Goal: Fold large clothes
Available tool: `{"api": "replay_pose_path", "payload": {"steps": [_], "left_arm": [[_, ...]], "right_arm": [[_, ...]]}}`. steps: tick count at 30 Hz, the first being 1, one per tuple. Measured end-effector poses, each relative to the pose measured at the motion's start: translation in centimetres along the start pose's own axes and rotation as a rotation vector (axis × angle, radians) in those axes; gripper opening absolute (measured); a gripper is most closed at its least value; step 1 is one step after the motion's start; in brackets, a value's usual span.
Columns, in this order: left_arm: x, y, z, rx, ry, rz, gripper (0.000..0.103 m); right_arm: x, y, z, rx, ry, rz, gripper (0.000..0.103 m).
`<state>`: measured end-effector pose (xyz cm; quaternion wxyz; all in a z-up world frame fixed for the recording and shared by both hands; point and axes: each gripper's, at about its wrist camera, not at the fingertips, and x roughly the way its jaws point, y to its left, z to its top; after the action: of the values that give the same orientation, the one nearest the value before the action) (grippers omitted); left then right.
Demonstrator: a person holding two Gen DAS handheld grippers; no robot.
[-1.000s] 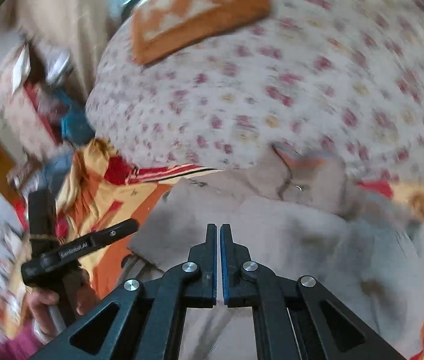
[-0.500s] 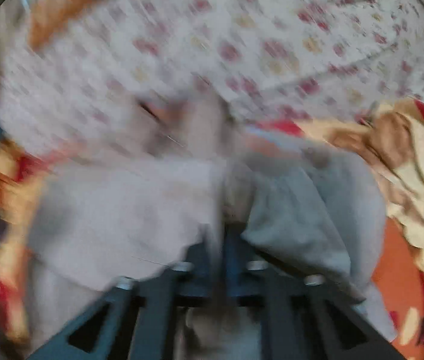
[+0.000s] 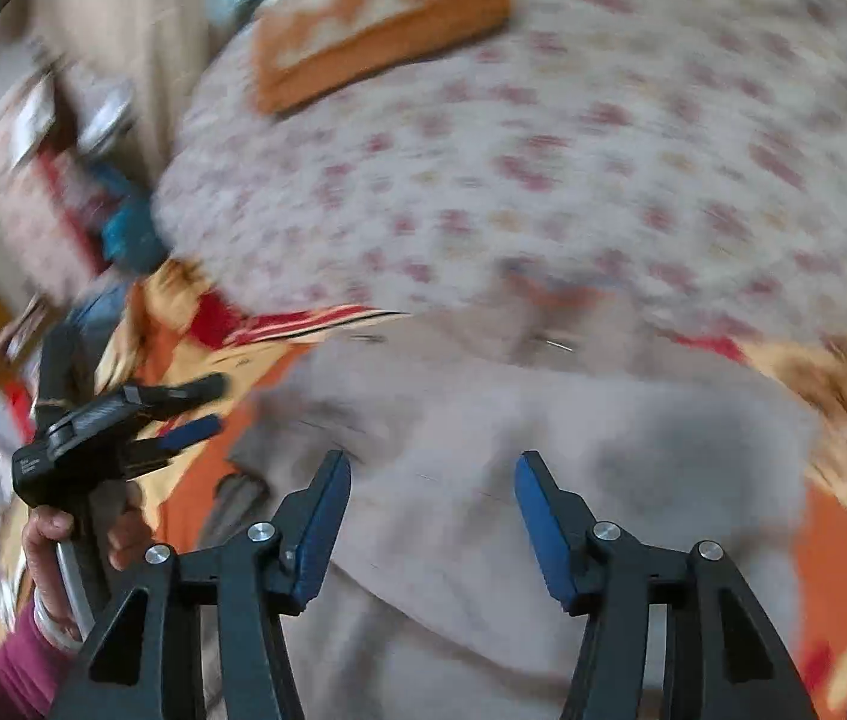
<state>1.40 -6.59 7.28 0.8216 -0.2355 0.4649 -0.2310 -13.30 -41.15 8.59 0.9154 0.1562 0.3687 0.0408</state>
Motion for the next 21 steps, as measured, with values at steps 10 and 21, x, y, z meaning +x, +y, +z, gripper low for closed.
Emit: {"api": "replay_pose_path", "payload": {"steps": [10,21], "left_arm": [[3.7,-0.7,-1.9,0.088,0.118,0.108,0.083],[2.8,-4.2,-0.4,0.237,0.019,0.096,0.026]], "right_arm": [[-1.4,-11.6,-2.6,0.311,-0.009,-0.224,0.067],[-1.8,-12.2,-2.6,0.355,-0.043,-0.173,0.069]]}}
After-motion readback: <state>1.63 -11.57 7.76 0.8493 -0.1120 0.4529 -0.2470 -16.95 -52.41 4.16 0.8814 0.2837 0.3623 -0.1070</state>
